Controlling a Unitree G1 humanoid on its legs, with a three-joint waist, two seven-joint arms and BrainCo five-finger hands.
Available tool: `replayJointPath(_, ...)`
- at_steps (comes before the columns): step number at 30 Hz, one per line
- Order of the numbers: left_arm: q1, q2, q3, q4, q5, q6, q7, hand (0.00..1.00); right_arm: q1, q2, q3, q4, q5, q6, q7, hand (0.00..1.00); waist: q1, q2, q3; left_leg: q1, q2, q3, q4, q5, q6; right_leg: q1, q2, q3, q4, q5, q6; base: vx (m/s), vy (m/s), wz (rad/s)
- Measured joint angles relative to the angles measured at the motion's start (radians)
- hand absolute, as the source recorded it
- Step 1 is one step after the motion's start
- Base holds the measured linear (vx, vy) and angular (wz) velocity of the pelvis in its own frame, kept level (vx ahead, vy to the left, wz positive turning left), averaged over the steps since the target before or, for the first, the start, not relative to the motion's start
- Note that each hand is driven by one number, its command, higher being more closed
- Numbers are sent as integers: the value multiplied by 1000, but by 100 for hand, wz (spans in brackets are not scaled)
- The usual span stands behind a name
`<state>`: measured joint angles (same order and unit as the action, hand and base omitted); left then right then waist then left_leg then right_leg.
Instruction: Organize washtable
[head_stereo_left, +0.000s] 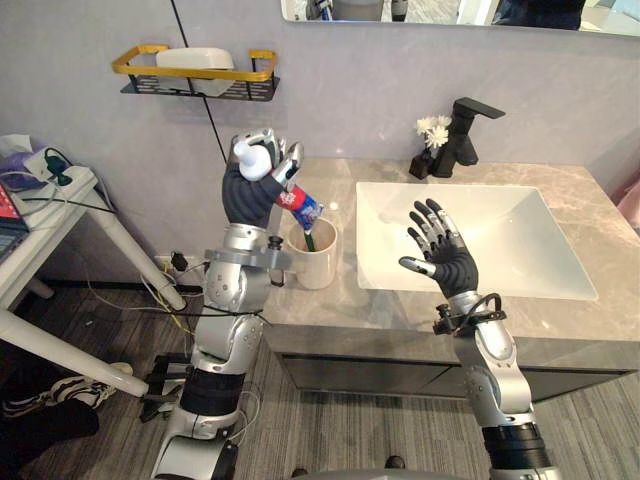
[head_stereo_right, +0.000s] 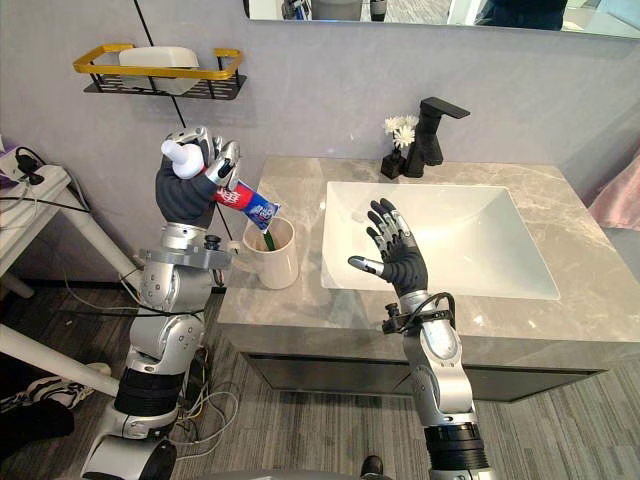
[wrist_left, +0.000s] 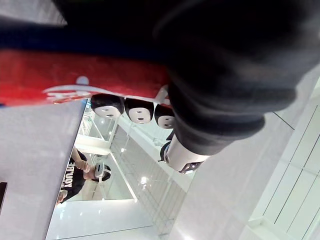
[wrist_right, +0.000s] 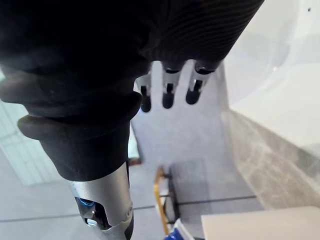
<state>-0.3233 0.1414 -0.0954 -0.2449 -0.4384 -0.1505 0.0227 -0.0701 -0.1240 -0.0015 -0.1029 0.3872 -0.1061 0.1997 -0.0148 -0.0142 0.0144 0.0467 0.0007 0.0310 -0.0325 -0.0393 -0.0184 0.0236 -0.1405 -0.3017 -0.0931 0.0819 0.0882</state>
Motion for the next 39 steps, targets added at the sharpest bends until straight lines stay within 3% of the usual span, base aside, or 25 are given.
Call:
replayJointPath(17, 44, 0, -11, 4, 22, 38, -27, 100, 0, 22, -2, -1, -1, 2, 0, 0, 0, 0, 0, -2, 0, 9, -2, 0, 0, -7, 0, 8, 0, 0, 0, 0, 0, -1)
replayJointPath(26, 50, 11, -51, 93, 76, 70, -75, 100, 0, 39, 1, -2, -1, 5, -1, 0, 0, 0, 1, -1, 1, 40, -2, -3, 2, -22, 1, 37, 0, 8, 1, -22, -3, -9)
replayJointPath(27, 50, 14, -55, 96, 80, 74, -83, 0, 0, 39, 2, -2, -1, 5, -1, 0, 1, 0, 1, -2, 1, 43, -2, -4, 3, -25, 1, 41, 0, 9, 1, -35, -3, -15)
replayJointPath(39, -10, 56, -69, 142, 123, 101, -109, 0, 2, 39, -8, -7, 0, 6, -1, 0, -8, 7, 5, -2, 0, 59, 0, -12, 6, -32, 1, 58, -3, 13, 2, -9, -2, -3)
